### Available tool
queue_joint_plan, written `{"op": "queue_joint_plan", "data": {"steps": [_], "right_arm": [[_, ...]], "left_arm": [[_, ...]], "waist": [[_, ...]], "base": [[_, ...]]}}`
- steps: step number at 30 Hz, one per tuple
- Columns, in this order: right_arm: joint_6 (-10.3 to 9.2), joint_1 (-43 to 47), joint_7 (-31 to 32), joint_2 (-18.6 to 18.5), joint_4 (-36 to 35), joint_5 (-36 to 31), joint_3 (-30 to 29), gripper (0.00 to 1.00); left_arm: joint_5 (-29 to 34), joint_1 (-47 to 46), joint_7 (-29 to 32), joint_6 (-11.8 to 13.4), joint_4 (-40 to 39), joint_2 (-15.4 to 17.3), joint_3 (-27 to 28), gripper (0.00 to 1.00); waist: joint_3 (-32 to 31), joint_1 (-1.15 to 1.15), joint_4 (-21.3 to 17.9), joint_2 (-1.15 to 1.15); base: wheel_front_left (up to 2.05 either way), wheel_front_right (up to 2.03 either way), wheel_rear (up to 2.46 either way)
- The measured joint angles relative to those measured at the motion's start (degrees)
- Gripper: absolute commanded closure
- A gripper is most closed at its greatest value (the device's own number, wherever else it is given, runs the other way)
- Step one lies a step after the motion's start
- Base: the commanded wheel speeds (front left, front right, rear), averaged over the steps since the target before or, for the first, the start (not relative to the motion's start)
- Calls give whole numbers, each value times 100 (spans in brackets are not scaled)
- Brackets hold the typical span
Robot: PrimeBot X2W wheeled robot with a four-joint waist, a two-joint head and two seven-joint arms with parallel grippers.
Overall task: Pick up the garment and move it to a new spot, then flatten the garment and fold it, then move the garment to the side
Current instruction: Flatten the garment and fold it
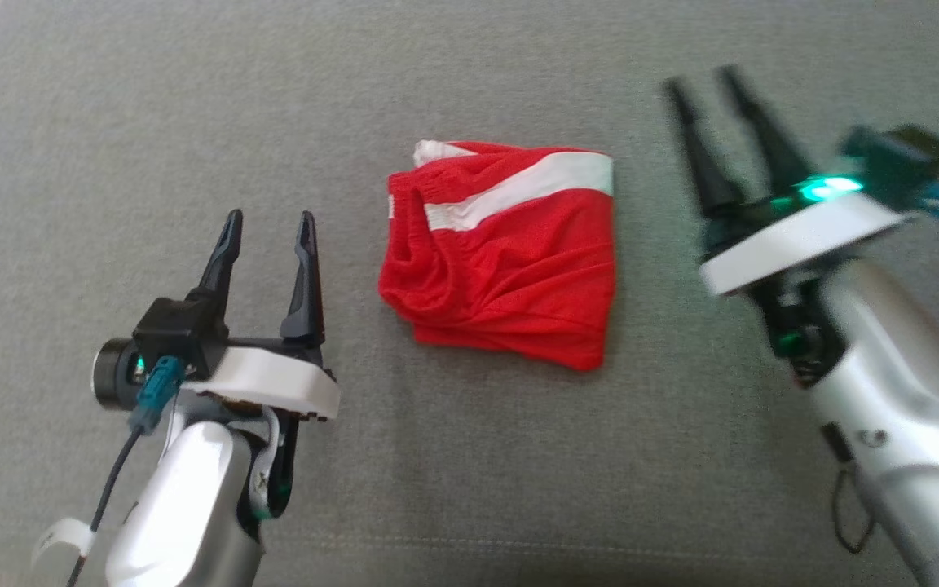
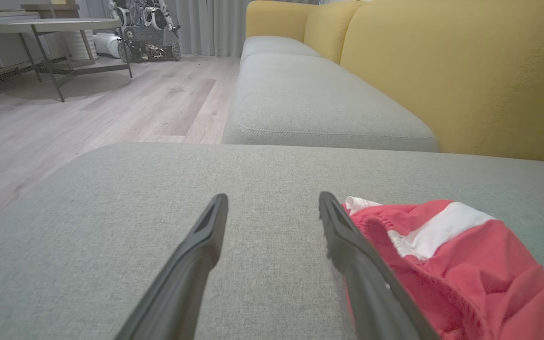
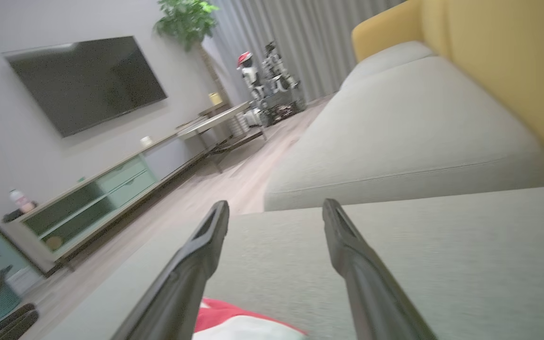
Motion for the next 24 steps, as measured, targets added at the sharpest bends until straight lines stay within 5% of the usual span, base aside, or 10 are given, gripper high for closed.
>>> {"op": "queue_joint_plan", "data": {"steps": [12,24], "right_arm": [[0,1873,-97,-24,-570,-1616,-2325,0],[0,3161,758,703,-2403,-3117,-3115,0]], "left_arm": [[-3,267,62,110,-179,227,86,0],[-60,708,112,205,-272,424,119,0]], "waist": [[-240,0,-479,0],[-663,0,-672,0]], "base": [[0,0,0],[0,0,0]]}}
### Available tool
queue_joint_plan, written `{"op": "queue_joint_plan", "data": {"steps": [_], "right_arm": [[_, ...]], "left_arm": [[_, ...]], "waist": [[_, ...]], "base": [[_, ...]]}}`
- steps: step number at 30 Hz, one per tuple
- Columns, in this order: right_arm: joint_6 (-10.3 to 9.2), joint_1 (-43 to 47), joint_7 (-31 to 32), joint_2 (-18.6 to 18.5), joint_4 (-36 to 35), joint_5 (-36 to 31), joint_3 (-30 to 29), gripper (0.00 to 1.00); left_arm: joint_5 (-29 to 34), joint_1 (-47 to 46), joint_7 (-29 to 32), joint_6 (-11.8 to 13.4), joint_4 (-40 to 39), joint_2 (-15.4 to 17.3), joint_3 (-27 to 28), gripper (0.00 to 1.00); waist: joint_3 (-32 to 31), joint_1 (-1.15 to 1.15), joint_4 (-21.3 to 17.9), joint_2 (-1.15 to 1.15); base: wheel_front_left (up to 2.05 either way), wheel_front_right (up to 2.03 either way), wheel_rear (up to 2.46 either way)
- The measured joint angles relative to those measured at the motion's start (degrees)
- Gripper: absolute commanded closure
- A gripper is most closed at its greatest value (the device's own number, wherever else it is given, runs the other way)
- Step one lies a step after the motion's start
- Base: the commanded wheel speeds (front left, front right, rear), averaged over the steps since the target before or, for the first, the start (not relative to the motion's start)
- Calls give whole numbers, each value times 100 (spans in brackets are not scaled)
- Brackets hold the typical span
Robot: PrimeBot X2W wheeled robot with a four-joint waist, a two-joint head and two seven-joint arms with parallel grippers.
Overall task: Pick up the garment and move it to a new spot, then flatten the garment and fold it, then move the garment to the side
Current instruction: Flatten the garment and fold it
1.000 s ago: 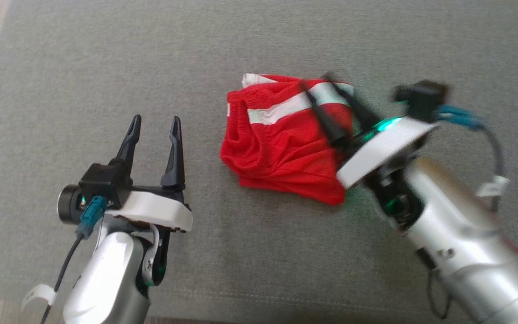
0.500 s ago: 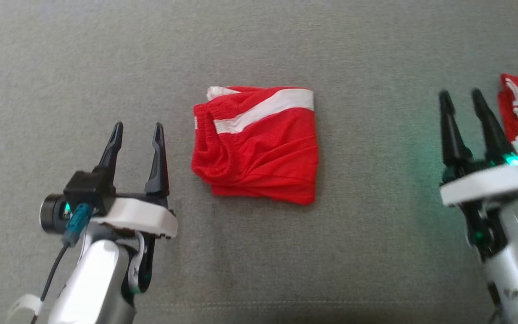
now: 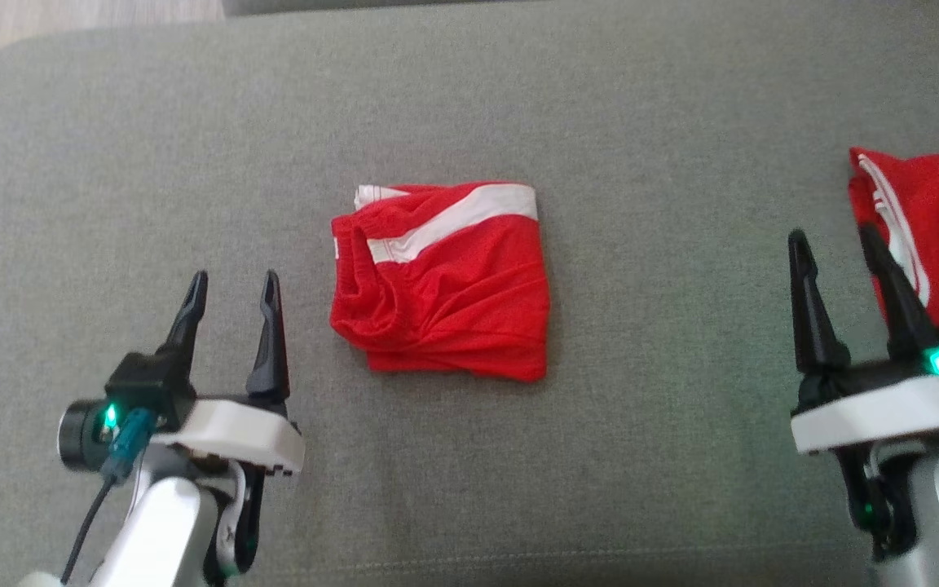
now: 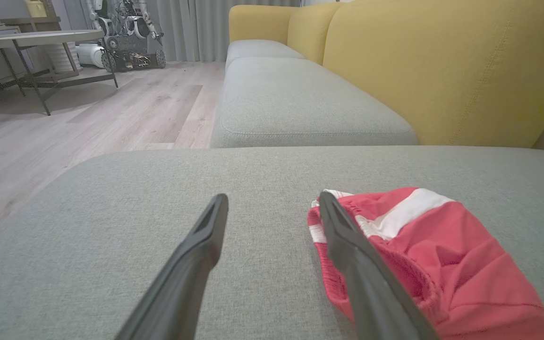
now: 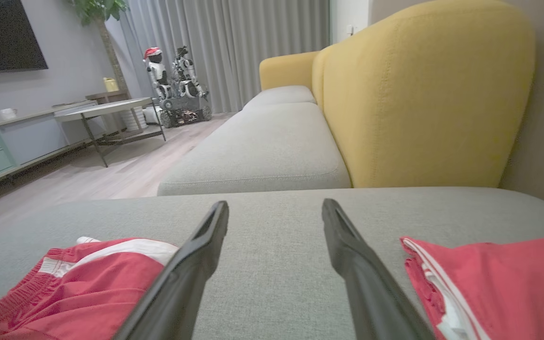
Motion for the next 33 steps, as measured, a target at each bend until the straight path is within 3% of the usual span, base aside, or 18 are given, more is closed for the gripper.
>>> {"op": "queue_joint_plan", "data": {"steps": [11,33], "right_arm": [[0,608,326,192,-428,-257,-87,0],[0,938,528,288,-609,-307,-59,0]], "left_arm": [[-129,630,94,132,-147,174,85,0],[-344,1212,244,247,-481,357,129,0]], "waist": [[-540,0,-83,0],[-902,0,55,0]], "base": [[0,0,0],[0,0,0]]}}
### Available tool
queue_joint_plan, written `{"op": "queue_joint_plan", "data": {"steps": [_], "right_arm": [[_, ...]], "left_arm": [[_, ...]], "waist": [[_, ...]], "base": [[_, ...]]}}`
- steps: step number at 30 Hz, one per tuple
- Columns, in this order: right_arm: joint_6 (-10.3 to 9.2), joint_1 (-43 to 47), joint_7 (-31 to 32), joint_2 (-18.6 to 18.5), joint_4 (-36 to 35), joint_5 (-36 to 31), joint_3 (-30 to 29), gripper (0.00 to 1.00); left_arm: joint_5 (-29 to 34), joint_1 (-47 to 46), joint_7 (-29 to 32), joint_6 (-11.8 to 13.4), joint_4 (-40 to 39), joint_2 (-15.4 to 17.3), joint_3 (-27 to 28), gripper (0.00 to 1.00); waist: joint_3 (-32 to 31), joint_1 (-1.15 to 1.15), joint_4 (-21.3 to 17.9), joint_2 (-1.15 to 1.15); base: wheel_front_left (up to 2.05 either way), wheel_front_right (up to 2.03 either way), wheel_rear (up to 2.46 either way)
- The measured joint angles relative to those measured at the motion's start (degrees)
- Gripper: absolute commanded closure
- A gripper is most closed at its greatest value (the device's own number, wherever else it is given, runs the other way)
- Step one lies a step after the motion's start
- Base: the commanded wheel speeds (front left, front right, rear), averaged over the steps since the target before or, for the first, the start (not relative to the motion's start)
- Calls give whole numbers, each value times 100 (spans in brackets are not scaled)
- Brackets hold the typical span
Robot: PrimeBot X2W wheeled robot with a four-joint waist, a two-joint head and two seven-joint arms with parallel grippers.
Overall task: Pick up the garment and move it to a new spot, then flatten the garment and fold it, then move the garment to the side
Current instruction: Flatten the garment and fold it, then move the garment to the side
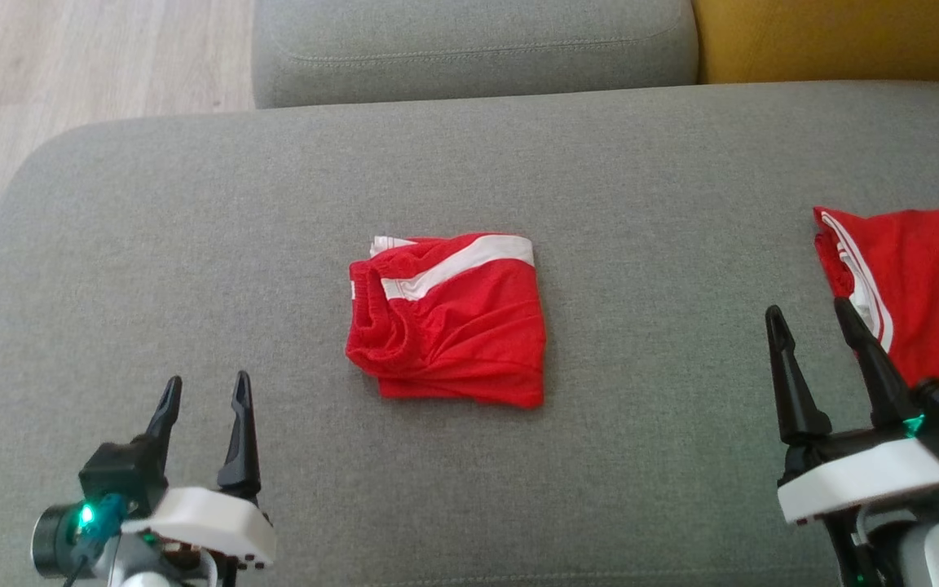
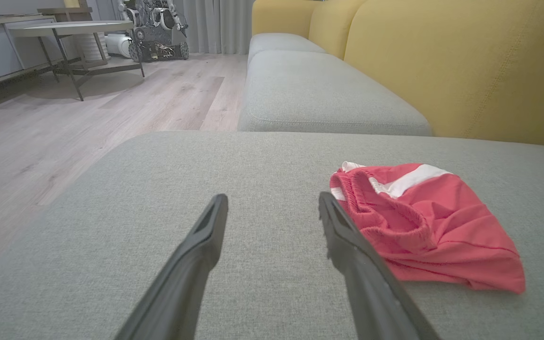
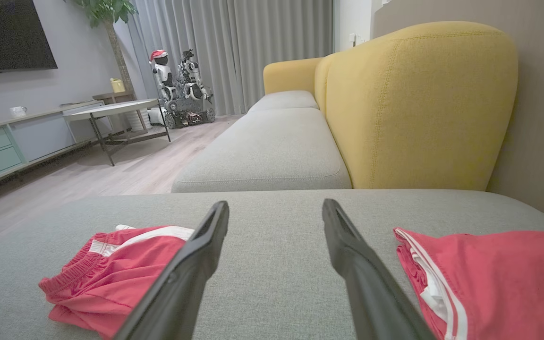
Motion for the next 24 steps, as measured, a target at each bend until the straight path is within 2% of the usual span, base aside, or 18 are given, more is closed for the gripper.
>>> {"op": "queue_joint_plan", "data": {"steps": [24], "right_arm": [[0,2,16,3,-5,8,-24,0]], "left_arm": [[0,-5,0,10,-55,52,-53,0]], "waist": [[56,0,-12,0]], "base": [[0,0,0]]}}
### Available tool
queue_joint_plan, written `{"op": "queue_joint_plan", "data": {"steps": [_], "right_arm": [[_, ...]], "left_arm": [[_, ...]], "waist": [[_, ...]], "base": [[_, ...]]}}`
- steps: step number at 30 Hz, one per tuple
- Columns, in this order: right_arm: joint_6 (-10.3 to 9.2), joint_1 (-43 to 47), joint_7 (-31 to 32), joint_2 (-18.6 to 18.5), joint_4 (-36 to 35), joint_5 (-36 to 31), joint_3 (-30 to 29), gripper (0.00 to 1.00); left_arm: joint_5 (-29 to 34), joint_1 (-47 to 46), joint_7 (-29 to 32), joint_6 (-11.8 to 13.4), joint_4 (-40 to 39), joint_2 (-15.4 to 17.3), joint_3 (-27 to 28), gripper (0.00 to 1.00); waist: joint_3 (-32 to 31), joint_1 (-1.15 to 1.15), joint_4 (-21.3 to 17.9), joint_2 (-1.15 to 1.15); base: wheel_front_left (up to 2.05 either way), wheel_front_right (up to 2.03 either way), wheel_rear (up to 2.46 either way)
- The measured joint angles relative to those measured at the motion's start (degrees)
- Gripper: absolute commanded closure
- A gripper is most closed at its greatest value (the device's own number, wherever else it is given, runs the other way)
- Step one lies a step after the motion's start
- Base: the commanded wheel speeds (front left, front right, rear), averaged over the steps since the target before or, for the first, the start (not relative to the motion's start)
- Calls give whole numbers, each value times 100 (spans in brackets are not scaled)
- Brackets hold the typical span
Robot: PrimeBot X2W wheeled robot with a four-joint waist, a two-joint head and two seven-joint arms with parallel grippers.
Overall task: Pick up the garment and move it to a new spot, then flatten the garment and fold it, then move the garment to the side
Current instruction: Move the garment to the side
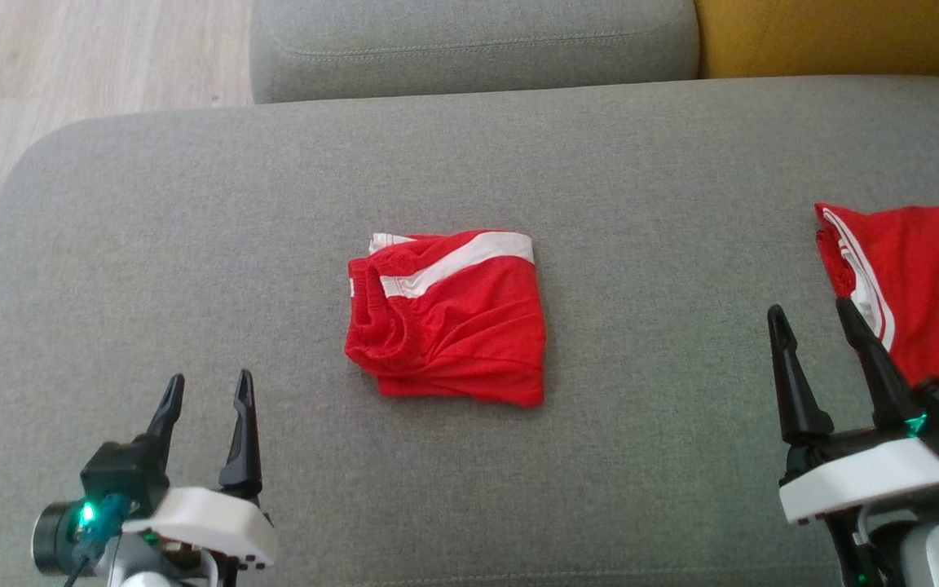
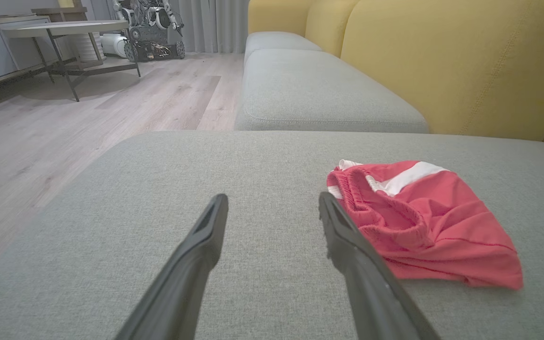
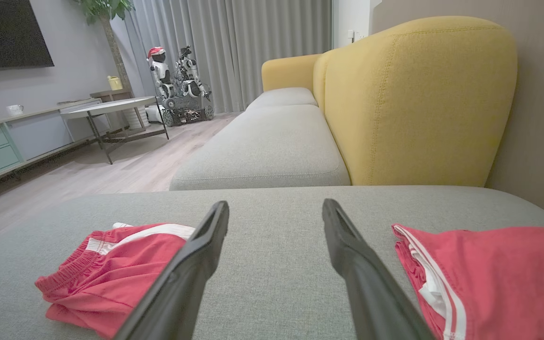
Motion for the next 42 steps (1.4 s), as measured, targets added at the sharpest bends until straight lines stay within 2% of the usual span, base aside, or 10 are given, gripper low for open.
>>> {"op": "queue_joint_plan", "data": {"steps": [11,15,21,25,32,38,39,40,41,42], "right_arm": [[0,-4,30,12,37,0,-42,0],[0,-71,33,11,364,64,10,0],[0,-714,32,10,1143,203,304,0],[0,-1249,32,5,1773,288,517,0],[0,-1879,-8,-5,3284,449,659,0],[0,-2335,-34,-2,3907,627,818,0],[0,-2416,-33,-3,3975,654,840,26],[0,-2487,-33,-3,4028,668,870,62],[0,-2540,-33,-5,4070,687,909,89],[-1,-2565,-33,-7,4101,705,948,100]], "left_arm": [[0,-79,-1,-4,-15,21,-41,0],[9,-341,-12,-3,-15,2,-67,0],[18,-727,-153,-19,1,-196,-190,0],[26,-1140,-265,-141,103,-358,-229,0],[179,-1482,-363,-270,185,-701,-255,0],[350,-1480,-364,-366,120,-828,-144,0],[381,-1479,-364,-371,107,-838,-123,0],[410,-1479,-364,-382,100,-851,-92,0],[433,-1477,-364,-419,93,-861,-52,0],[465,-1475,-369,-432,91,-866,-15,0]], "waist": [[109,0,57,0],[217,0,199,0],[445,0,585,0],[647,0,931,0],[1010,0,1648,0],[1180,0,1917,0],[1194,0,1922,0],[1199,0,1913,0],[1201,0,1895,0],[1201,0,1871,0]], "base": [[0,0,0],[0,0,0],[0,0,0],[0,0,0],[0,0,0],[0,0,0],[0,0,0],[0,0,0],[0,0,0],[0,0,0]]}}
